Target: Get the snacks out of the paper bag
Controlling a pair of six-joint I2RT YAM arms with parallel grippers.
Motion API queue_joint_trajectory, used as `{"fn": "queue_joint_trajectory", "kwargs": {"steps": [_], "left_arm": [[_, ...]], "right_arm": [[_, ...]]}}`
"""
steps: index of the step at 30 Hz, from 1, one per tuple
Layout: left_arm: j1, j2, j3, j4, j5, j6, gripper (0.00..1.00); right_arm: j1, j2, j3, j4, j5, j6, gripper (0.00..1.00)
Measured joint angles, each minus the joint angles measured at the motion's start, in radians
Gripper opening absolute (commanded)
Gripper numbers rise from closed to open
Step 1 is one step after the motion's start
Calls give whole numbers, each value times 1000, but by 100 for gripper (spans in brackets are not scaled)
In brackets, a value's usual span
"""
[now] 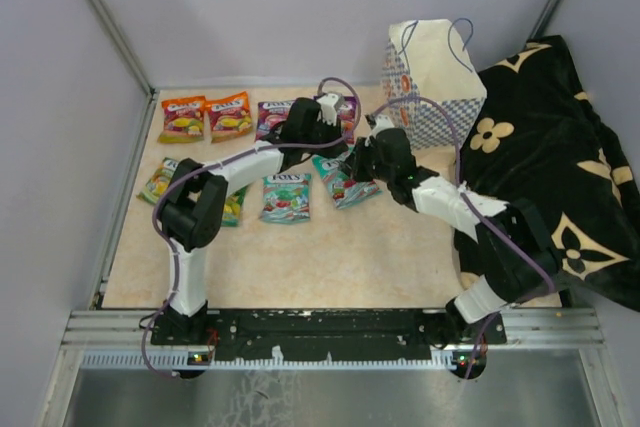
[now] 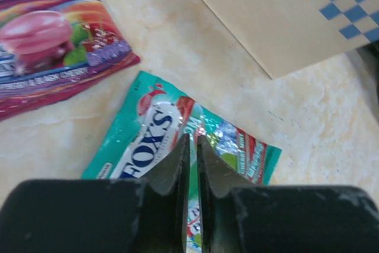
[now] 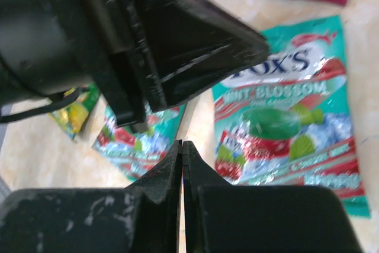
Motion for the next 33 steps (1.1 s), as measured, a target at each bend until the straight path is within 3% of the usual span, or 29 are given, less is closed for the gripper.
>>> {"fn": "queue_joint_trajectory", "kwargs": {"steps": [7, 10, 12, 23, 33], "left_arm": [[49, 66, 3, 8, -51, -22, 6], [55, 134, 21, -13, -68, -21, 5], [54, 162, 28, -8, -75, -22, 6], [51, 158, 27, -11, -86, -14, 4], [21, 74, -124, 54, -86, -14, 5]], "right_arm": [[-51, 187, 101, -42, 65, -63, 0], [-51, 252, 102, -80, 115, -90, 15], [-51, 279, 102, -90, 137, -106, 18], [11, 283, 64, -17, 212, -118, 18], [90, 206, -69, 70, 228, -18, 18]]}}
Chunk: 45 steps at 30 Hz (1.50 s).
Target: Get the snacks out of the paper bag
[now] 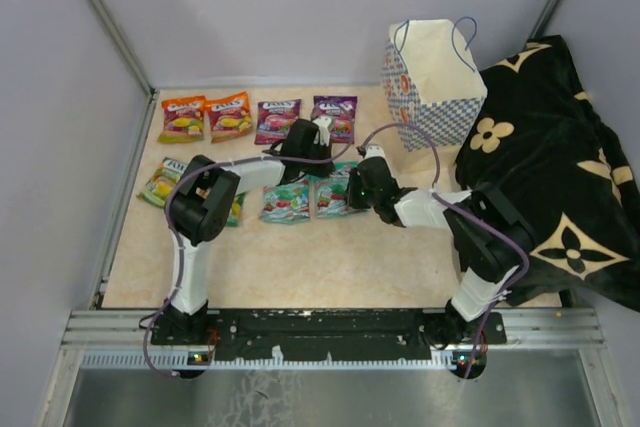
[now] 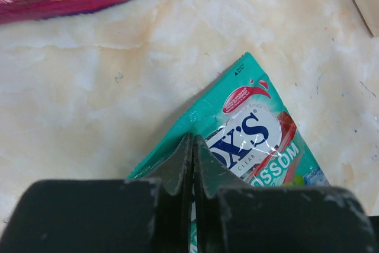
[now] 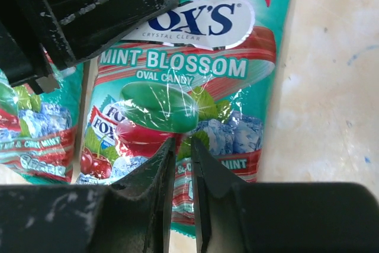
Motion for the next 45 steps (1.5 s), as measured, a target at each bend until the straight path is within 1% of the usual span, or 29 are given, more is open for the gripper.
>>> {"fn": "queue_joint_trajectory", "kwargs": {"steps": [5, 7, 8, 9, 10, 12, 13, 14, 16, 19, 20, 21, 22, 23, 24, 30, 33, 36, 40, 45], "left_arm": [[-17, -22, -45, 32, 2, -4, 5], [-20, -26, -50, 33, 4, -4, 9], [-21, -26, -50, 33, 6, -4, 16], [-20, -26, -48, 31, 9, -4, 26], [-20, -26, -45, 26, 12, -2, 39], [-20, -30, -31, 1, 24, 2, 61], [-21, -39, -28, -13, 25, 9, 68], [-21, -55, -28, -39, 25, 16, 72], [-21, -105, -30, -93, 14, 27, 77], [-18, -209, -43, -142, -12, 41, 79], [-16, -243, -48, -149, -21, 43, 80], [-13, -282, -58, -152, -30, 45, 82], [-11, -316, -70, -155, -38, 45, 83], [-7, -357, -92, -154, -47, 45, 95], [-6, -396, -118, -155, -55, 44, 99], [36, -655, -361, -146, -76, -5, 100], [100, -790, -463, -166, -68, -49, 100], [171, -911, -506, -196, -67, -90, 100], [248, -1058, -535, -221, -68, -116, 100], [258, -1158, -607, -220, -68, -116, 100]], "right_arm": [[0, -66, -44, -51, 26, 12, 19], [0, -81, -48, -80, 39, 11, 20], [0, -84, -49, -90, 43, 11, 21], [0, -87, -48, -100, 49, 10, 22], [0, -89, -48, -107, 52, 8, 25], [0, -95, -43, -126, 56, 0, 31], [0, -100, -41, -137, 56, -5, 35], [0, -108, -40, -150, 56, -11, 40], [0, -127, -35, -190, 56, -25, 52], [0, -164, -14, -251, 62, -51, 83], [0, -180, -6, -266, 64, -58, 91], [0, -208, 7, -285, 64, -79, 96], [0, -224, 14, -291, 64, -77, 99], [0, -251, 23, -299, 62, -90, 99], [0, -275, 30, -301, 60, -97, 99], [-1, -453, 33, -289, 14, -133, 99], [-2, -544, 9, -286, 2, -152, 99], [-2, -623, -38, -289, 8, -162, 99], [-3, -758, -150, -298, 46, -154, 99], [-3, -907, -258, -314, 136, -138, 99]]}}
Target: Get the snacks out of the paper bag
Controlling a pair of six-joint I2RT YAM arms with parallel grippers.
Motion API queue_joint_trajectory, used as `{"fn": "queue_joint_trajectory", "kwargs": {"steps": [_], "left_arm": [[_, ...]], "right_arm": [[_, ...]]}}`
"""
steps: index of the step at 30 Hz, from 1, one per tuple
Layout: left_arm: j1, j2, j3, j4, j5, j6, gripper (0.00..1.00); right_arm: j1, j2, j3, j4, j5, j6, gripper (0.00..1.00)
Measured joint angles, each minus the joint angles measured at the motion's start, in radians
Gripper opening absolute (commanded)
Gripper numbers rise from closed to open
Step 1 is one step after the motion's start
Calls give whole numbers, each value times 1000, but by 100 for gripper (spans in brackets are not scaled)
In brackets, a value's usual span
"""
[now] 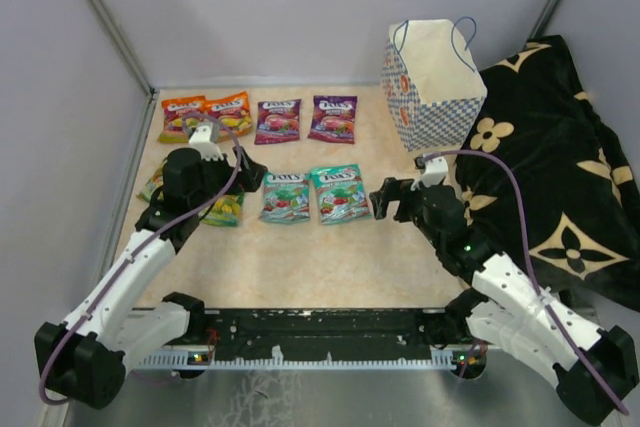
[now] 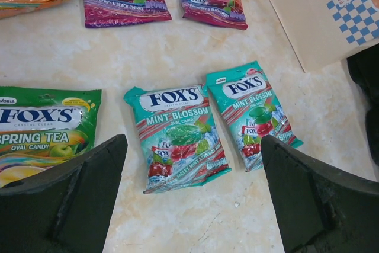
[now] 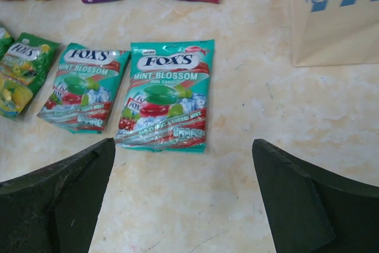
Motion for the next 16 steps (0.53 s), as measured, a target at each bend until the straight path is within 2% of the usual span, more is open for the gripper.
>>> {"fn": "queue_joint_trajectory", "kwargs": {"steps": [6, 16], "left_arm": [[0, -21, -25, 12, 23, 2, 100], [0, -37, -24, 19, 24, -11, 100]], "right_arm": [[-1, -77, -34, -2, 76, 3, 99], [-1, -13, -33, -7, 97, 10, 99]]}}
